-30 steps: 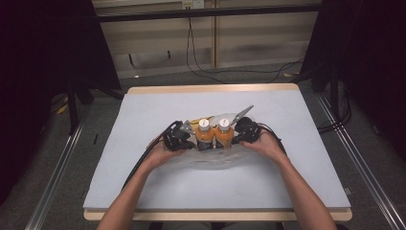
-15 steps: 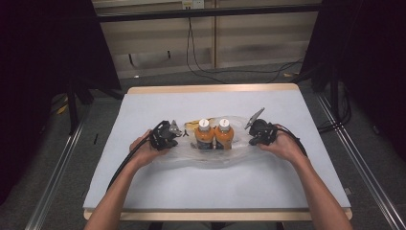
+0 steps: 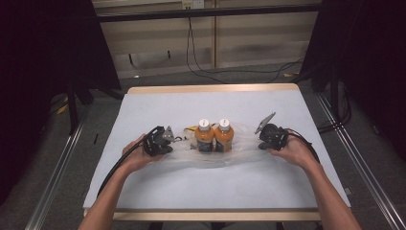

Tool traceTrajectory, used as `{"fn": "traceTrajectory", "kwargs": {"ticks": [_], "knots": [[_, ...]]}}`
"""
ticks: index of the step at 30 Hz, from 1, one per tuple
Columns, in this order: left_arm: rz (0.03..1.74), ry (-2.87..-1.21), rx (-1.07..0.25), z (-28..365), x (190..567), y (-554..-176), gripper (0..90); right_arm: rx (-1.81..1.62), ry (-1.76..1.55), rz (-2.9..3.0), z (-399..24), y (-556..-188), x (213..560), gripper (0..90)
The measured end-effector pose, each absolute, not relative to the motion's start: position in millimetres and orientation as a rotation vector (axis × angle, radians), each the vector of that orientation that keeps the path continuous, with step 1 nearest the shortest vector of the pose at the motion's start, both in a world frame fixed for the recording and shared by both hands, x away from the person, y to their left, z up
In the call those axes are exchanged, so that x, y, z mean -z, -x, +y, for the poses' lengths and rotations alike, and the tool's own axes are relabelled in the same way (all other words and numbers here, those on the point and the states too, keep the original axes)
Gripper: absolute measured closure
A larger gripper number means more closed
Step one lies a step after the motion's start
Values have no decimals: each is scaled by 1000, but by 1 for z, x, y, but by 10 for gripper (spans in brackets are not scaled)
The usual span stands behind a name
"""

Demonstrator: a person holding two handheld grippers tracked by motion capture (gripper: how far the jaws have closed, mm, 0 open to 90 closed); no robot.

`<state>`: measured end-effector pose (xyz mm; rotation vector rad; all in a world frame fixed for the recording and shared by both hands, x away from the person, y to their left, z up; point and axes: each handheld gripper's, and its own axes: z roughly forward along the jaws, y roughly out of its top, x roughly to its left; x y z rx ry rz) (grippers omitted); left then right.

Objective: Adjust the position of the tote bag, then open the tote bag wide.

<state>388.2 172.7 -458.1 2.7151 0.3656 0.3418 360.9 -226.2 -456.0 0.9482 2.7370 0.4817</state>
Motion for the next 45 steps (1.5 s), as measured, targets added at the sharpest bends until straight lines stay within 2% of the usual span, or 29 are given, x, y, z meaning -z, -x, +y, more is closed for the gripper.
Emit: {"fn": "traceTrajectory", "kwargs": {"ticks": [3,9,30,37,45], "knots": [[360,-2686,-374,177,460,-384,900,-529,-939,2724,-231,-359,457,900],[346,-2697,-346,185,458,-383,900,-538,-941,2728,-234,-359,457,900],[448,-2663,-343,212,459,-382,900,-564,-1009,2669,-250,-351,459,900],[555,-2524,-217,229,463,-391,900,-656,-992,2634,-245,-349,453,900],[556,-2469,-191,229,460,-387,900,-886,-1005,2604,-251,-350,448,900]]}}
